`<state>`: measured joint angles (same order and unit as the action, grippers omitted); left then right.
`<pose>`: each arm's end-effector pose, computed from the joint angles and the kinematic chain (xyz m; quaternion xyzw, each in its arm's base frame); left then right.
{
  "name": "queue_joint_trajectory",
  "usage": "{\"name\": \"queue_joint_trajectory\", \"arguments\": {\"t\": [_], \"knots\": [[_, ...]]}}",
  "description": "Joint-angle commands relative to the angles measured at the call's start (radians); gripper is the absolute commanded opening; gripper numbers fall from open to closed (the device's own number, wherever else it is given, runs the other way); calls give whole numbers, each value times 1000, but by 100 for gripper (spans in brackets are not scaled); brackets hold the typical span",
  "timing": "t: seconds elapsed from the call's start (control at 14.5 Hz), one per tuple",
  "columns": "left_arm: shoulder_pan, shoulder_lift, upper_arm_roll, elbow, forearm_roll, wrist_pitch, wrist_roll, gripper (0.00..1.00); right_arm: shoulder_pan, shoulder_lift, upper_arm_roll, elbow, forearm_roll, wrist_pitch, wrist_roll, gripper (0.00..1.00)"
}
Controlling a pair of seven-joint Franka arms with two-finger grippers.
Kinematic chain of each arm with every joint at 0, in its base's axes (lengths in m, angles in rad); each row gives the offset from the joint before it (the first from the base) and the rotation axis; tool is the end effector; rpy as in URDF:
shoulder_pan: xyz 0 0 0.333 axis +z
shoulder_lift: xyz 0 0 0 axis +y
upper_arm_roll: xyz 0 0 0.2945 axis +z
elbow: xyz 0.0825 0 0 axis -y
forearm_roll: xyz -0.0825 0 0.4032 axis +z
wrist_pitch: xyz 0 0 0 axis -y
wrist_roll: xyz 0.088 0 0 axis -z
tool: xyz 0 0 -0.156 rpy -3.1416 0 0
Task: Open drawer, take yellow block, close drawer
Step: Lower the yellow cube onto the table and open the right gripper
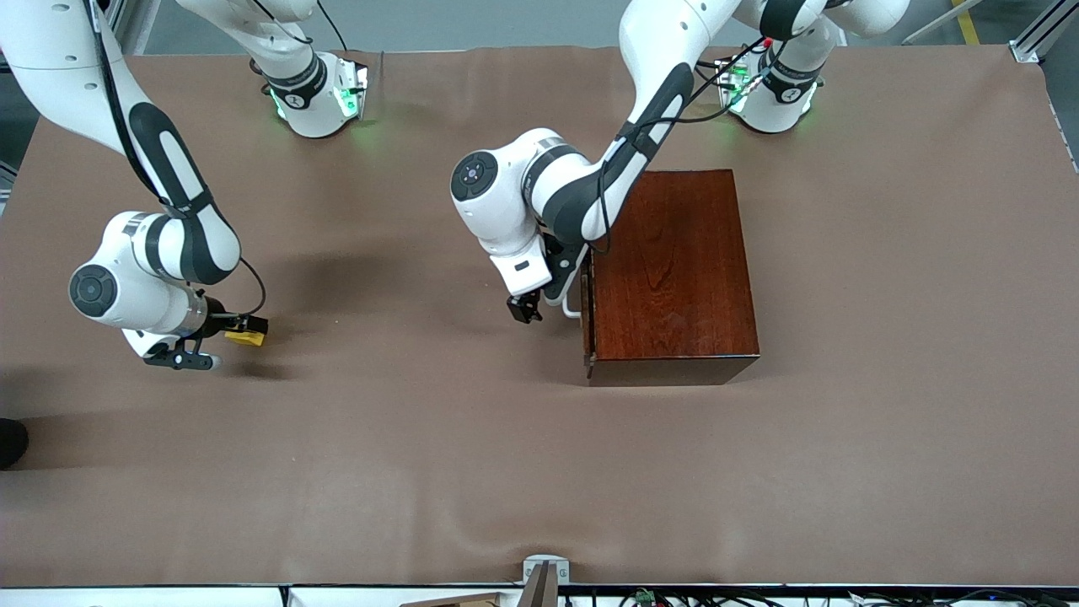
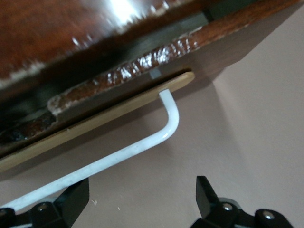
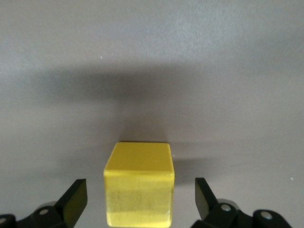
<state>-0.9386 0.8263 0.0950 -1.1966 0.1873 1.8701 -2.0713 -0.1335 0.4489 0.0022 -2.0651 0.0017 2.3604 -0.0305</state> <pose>0.4964 -0.5439 0.2079 -0.8350 -0.5313 -0.1136 0.0876 0.5639 -0.0743 0.1170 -0.9957 0.0509 0.0764 0.0072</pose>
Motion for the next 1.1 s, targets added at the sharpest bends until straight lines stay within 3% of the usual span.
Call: {"name": "queue_joint_trajectory", "arguments": {"t": [0.0, 0.28, 0.55, 0.69, 1.03], "knots": [[-2, -18, 2, -26, 30, -37, -15, 100, -17, -45, 21, 61, -8, -119, -6, 100], [-3, -15, 0, -37, 29, -34, -18, 100, -9, -74, 25, 131, 0, -217, -8, 100], [-14, -22, -23, -17, 24, 122, 26, 100, 0, -125, 27, 146, 1, -219, -8, 100], [-26, -71, -41, -15, 23, 124, 65, 100, 8, -142, 27, 167, 1, -231, -11, 100], [-9, -287, -38, -32, -20, 91, 181, 100, 35, -150, 27, 342, 1, -435, -9, 100]]}}
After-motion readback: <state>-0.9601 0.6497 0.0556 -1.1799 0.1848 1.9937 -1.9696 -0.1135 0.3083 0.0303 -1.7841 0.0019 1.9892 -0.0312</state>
